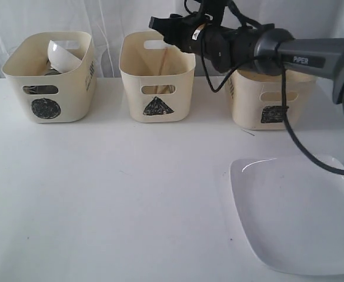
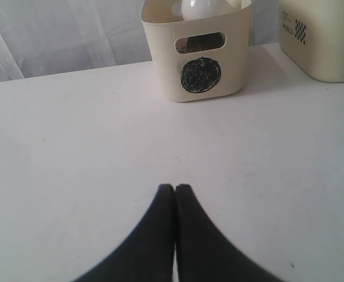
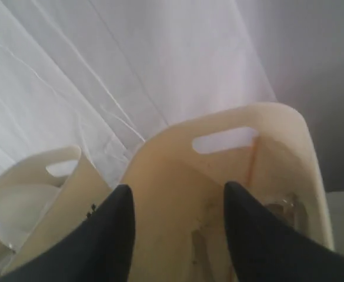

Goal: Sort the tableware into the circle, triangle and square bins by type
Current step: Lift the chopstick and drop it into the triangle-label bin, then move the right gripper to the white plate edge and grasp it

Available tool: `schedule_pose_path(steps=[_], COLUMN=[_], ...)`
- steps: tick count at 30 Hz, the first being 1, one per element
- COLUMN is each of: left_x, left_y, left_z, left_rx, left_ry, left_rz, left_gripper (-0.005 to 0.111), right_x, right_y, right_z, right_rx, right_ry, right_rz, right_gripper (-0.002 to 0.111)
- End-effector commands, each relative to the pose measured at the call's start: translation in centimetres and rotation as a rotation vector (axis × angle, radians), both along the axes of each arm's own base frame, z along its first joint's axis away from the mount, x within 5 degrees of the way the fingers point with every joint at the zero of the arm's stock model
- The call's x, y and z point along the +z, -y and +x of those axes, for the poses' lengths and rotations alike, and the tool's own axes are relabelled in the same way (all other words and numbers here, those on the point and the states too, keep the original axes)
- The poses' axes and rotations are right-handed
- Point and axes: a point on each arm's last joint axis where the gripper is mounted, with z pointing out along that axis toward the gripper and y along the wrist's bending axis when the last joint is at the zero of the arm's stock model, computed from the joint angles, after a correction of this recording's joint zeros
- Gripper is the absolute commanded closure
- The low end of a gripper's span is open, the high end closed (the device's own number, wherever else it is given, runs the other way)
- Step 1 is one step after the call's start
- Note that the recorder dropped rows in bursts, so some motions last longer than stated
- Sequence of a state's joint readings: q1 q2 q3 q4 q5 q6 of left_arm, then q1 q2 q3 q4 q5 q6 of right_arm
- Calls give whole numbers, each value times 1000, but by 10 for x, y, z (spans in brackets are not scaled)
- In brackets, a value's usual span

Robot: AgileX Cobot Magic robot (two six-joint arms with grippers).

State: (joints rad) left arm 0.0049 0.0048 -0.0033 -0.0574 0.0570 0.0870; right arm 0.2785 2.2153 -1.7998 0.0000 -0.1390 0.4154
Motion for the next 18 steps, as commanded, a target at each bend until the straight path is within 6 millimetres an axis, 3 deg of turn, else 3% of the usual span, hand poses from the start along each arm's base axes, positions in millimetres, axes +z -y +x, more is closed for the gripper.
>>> schedule_pose_path(steps=[1,3,6,11,18], left_x=[-1,-1,-1,-1,-1], left_y=[0,0,0,0,0], left_z=[0,0,0,0,0], left_rx=[5,5,5,5,5], left_ry=[5,5,5,5,5], left_rz=[-3,-3,-3,-3,-3], left_gripper=[107,107,107,107,107], right_x=[27,36,32,-1,-44], right_y=[13,19,29,36,19], right_z=[-28,-50,-84,-154,-244], right_rx=[33,53,96,248,481], right_ry=[0,-13,-134,-446,-701], right_rz=[-189,-271,-393,-606,-782], right_gripper=[68,68,68,62,54])
